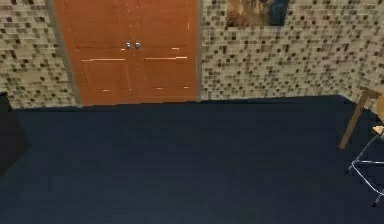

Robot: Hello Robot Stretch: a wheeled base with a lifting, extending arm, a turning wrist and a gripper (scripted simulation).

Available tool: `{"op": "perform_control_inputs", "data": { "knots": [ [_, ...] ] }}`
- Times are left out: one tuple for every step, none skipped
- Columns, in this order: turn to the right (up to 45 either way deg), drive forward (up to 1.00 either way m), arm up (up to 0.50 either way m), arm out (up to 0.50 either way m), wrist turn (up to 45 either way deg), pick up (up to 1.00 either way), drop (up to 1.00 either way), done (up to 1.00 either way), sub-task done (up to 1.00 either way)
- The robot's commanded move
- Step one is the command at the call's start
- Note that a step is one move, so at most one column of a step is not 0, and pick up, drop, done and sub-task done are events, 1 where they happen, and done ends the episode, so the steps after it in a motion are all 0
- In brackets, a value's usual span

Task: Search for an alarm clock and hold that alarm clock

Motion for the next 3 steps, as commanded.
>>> {"op": "perform_control_inputs", "data": {
  "knots": [
    [-45.0,0.00,0.00,0.00,0.0,0.00,0.00,0.00,0.00],
    [-39.0,0.00,0.00,0.00,0.0,0.00,0.00,0.00,0.00],
    [0.0,0.20,0.00,0.00,0.0,0.00,0.00,0.00,0.00]
  ]
}}
